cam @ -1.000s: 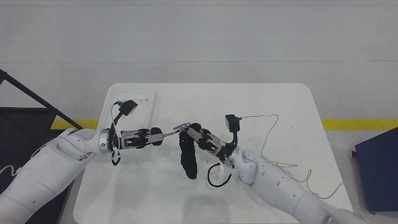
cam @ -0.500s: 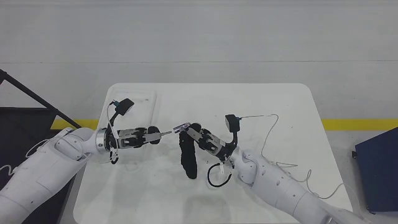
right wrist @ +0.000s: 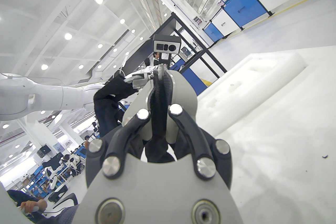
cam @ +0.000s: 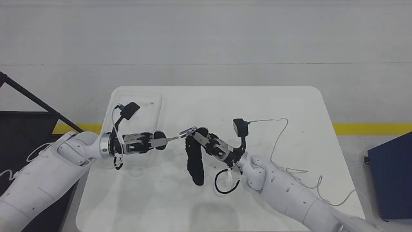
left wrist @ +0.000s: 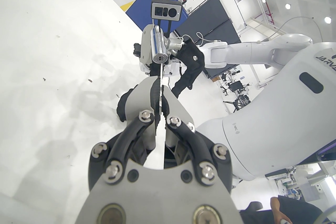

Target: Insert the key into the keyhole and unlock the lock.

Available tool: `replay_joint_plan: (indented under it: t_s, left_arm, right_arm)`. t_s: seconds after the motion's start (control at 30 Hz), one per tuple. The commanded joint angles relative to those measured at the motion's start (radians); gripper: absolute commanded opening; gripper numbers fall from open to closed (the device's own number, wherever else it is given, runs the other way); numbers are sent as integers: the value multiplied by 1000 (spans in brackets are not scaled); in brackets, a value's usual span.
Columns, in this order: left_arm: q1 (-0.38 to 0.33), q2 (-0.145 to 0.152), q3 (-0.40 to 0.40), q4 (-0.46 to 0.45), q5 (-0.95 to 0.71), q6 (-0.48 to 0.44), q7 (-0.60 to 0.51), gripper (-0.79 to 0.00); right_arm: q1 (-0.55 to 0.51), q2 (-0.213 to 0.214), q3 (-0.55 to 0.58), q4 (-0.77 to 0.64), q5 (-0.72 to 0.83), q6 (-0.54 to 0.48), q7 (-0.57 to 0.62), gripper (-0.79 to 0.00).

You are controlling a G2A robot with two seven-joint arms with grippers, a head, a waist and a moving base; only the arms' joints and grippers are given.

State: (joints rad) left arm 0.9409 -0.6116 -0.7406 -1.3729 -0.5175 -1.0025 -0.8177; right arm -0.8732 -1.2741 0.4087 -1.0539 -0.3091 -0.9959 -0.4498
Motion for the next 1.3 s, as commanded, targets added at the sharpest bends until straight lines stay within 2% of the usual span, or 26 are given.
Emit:
replay_joint_plan:
  t_s: [0.0,0.37,0.83,1.27]
  left_arm:
    - [-2,0,1,2,-2,4,-3,-785]
    - [-17,-8,-3,5,-54,33,-32,-785]
    - [-8,-7,-14,-3,-14,32,-31,-785]
    - [-10,-20,-22,11,-13,48,-48,-785]
  right_arm:
    - [0,0,0,0,0,0,0,-785]
    - [0,0,0,0,0,0,0,-785]
    - [0,0,0,0,0,0,0,-785]
    - [0,0,0,0,0,0,0,-785]
